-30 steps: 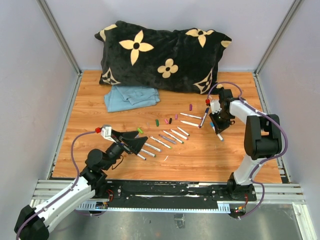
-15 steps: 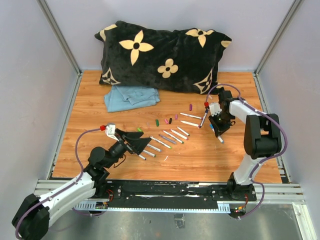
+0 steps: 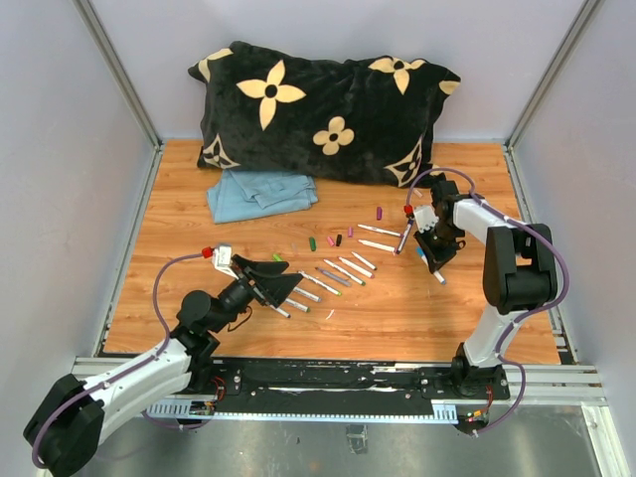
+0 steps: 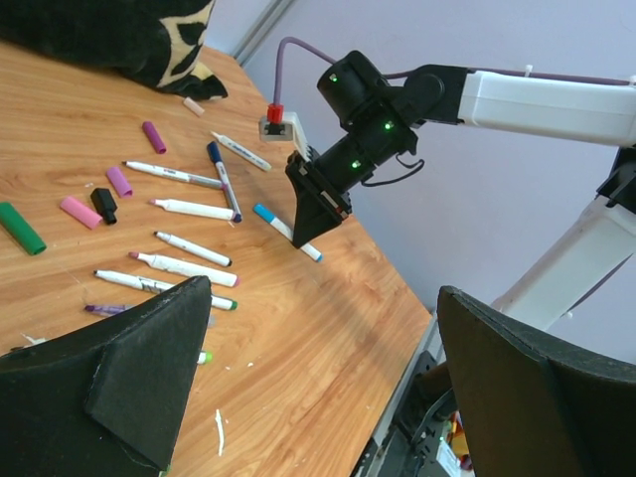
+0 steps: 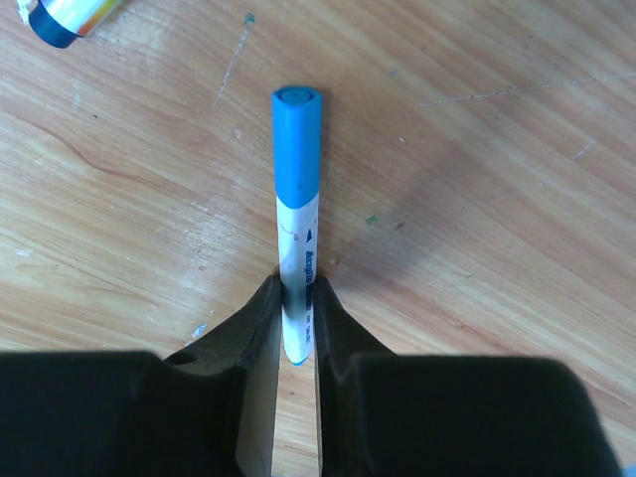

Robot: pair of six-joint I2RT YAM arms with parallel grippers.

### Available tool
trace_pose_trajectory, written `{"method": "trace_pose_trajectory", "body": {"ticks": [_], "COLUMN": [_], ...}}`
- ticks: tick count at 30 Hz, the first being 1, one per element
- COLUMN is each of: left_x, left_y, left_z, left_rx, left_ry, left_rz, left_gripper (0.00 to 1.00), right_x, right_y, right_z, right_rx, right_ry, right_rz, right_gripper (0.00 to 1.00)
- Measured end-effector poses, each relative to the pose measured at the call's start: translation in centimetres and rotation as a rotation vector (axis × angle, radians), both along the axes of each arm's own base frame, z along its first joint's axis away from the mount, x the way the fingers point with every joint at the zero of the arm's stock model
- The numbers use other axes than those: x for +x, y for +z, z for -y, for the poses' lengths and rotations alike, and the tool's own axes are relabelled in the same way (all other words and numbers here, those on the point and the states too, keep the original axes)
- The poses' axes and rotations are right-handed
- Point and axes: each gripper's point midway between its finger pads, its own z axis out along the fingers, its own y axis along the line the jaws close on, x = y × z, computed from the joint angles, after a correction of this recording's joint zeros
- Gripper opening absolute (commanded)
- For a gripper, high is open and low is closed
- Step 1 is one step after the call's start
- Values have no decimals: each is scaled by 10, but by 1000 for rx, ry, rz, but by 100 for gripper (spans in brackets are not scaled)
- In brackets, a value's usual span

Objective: Open the pen caps
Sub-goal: Pick up the pen from the center of the board.

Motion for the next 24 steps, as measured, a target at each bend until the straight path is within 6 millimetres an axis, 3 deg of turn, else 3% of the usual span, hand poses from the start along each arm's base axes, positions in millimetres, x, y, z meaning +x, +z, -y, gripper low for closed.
{"method": "trace_pose_trajectory", "body": {"ticks": [10, 24], "left_x": [0, -1], "left_y": [-3, -31], "left_z": [4, 20], "left_rx": [-14, 37], "left_ry": [-20, -64], "left_rz": [-30, -116], "left_gripper": [99, 99], "right_x": [0, 1], "right_y": [1, 14], "right_z": [-1, -11], "right_rx": [6, 64], "right_ry": [4, 17], "right_rz": [-1, 36], "right_gripper": [1, 1]}}
